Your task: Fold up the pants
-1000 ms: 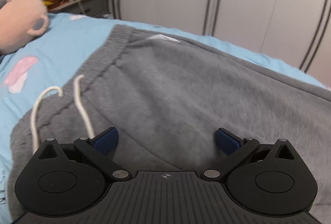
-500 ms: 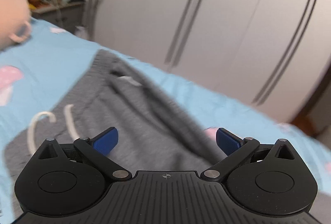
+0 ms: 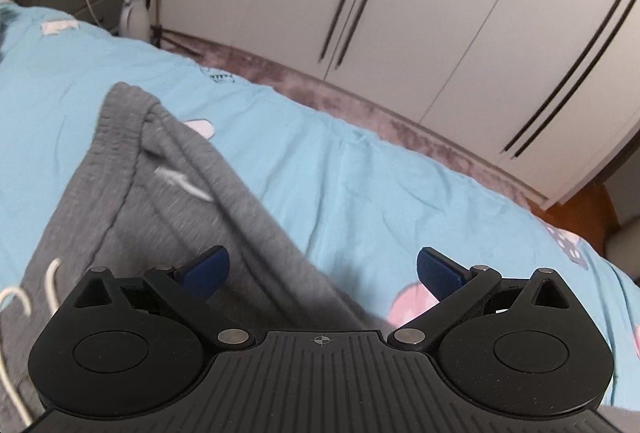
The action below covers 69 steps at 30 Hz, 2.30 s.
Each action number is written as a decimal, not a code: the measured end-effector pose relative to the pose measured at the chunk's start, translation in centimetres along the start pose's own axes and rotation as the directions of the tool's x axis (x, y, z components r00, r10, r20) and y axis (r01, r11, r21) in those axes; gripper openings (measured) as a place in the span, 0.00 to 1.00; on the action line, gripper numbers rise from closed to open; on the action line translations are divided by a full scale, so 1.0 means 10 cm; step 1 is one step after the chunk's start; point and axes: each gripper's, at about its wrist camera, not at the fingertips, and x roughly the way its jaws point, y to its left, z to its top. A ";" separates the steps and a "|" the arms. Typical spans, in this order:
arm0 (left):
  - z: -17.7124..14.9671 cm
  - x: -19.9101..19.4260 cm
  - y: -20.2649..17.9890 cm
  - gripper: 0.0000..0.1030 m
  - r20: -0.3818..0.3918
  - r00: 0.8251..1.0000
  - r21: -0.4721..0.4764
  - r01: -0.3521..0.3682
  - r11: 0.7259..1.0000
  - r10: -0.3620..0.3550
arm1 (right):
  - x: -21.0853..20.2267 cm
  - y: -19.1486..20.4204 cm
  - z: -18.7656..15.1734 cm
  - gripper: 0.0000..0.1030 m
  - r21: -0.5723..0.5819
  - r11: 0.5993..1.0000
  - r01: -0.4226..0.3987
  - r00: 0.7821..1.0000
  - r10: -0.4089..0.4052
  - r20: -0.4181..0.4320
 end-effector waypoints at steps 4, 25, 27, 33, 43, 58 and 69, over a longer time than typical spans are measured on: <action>0.06 0.19 0.07 0.87 -0.057 0.998 -0.026 -0.009 1.000 0.008 | -0.02 0.03 0.00 0.02 -0.019 1.000 0.006 1.000 -0.006 0.003; 0.01 0.37 -0.02 0.60 -0.078 0.995 0.088 -0.048 0.995 0.055 | -0.12 -0.04 0.26 0.31 0.076 0.996 -0.048 0.999 0.049 -0.012; 0.02 0.37 0.04 0.52 -0.079 0.996 0.055 -0.038 0.998 0.042 | -0.14 -0.03 0.29 0.32 0.095 0.995 -0.038 0.999 0.039 -0.009; 0.04 0.40 0.10 0.40 -0.088 0.995 0.061 -0.039 0.997 0.044 | -0.17 -0.15 0.38 0.40 0.142 0.990 -0.002 0.999 -0.005 0.050; 0.09 0.44 0.07 0.46 -0.113 0.992 0.076 -0.044 0.996 0.052 | -0.04 -0.14 0.34 0.08 0.132 0.991 -0.011 0.999 0.006 0.036; 0.49 -0.82 0.06 0.11 0.080 0.994 0.041 0.070 0.997 -0.073 | -0.17 0.54 0.92 0.04 0.036 0.996 -0.084 0.995 0.082 0.053; -1.06 -1.74 1.15 0.15 -0.028 0.983 0.109 0.184 0.977 -0.182 | -1.08 -0.12 1.18 0.04 0.048 0.969 -0.242 0.961 0.233 0.151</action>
